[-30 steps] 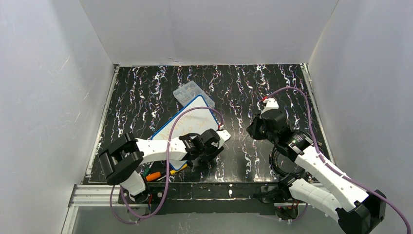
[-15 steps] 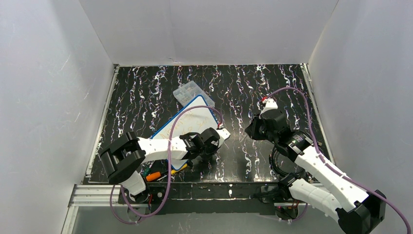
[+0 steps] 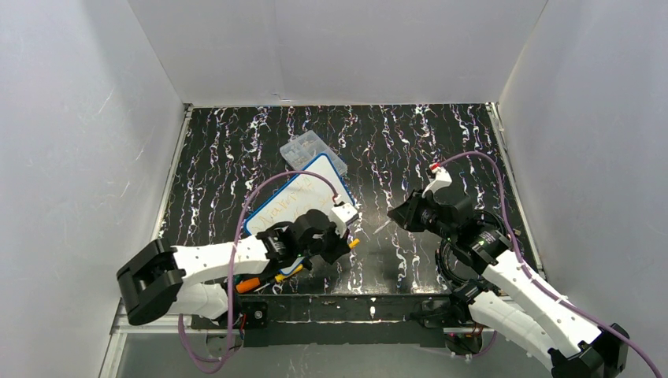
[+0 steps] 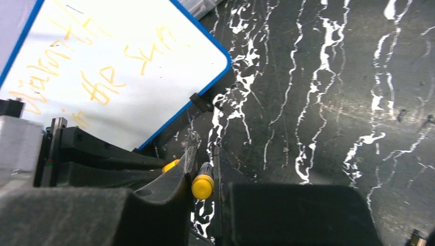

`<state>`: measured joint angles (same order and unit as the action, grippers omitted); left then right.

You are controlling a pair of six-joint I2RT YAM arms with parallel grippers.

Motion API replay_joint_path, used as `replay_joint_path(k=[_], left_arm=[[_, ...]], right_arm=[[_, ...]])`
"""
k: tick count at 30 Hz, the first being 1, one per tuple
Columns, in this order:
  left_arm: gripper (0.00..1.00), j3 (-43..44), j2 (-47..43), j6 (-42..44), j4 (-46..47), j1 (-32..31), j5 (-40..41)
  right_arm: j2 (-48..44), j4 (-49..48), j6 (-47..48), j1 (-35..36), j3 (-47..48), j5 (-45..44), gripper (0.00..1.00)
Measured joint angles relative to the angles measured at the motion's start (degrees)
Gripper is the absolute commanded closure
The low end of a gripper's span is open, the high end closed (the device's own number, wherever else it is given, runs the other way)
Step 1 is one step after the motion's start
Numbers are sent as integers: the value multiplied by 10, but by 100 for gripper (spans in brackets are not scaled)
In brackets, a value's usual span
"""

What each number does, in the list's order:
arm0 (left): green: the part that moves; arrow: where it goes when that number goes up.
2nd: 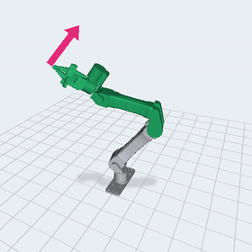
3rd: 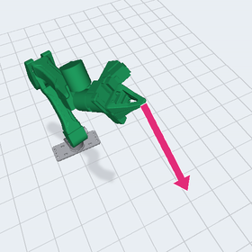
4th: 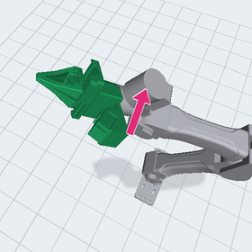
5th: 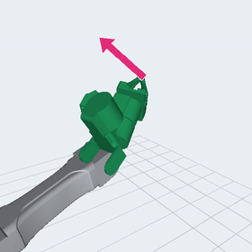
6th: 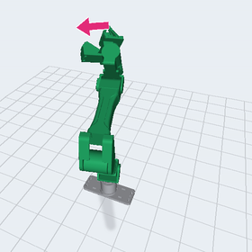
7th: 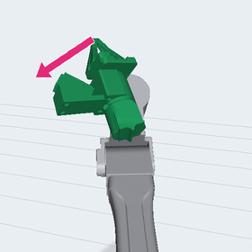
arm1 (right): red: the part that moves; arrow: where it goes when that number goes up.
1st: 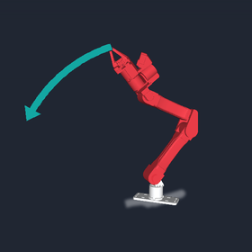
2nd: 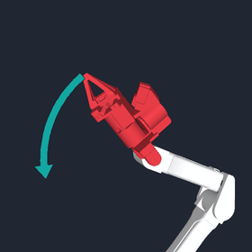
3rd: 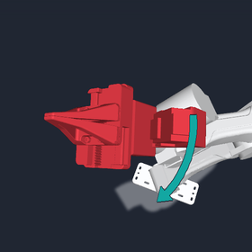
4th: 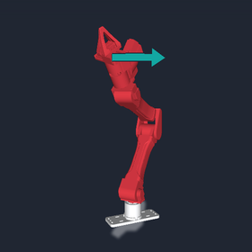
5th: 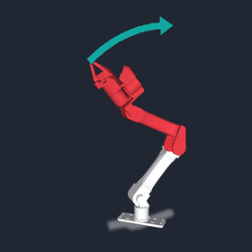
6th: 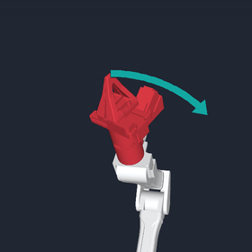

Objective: Write a sentence on the whiteboard
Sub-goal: Insert the whiteboard marker without the cap into the pen cap.

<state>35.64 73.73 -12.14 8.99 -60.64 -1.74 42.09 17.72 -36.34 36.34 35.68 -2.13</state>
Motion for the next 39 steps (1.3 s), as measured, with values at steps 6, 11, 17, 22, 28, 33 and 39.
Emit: replay_joint_path(k=[6, 11, 17, 22, 28, 33, 39], left_arm=[[100, -15, -44, -10, 43, 0, -43], [100, -24, -44, -11, 55, 0, -60], [100, -30, -44, -14, 57, 0, -64], [100, -30, -44, -15, 57, 0, -64], [100, -30, -44, -16, 57, 0, -63], [100, -30, -45, -16, 57, 0, -62], [100, -31, -45, -16, 56, 0, -62]], right_arm=[[0, -29, -19, 0, -10, 43, 99], [-2, -46, -25, 0, -10, 65, 99], [-1, -46, -24, 0, -10, 80, 99], [1, -46, -23, 0, -10, 92, 99], [11, -46, -22, 0, -10, 107, 99], [16, -46, -19, 0, -10, 114, 99], [18, -47, -18, -2, -10, 119, 99]])
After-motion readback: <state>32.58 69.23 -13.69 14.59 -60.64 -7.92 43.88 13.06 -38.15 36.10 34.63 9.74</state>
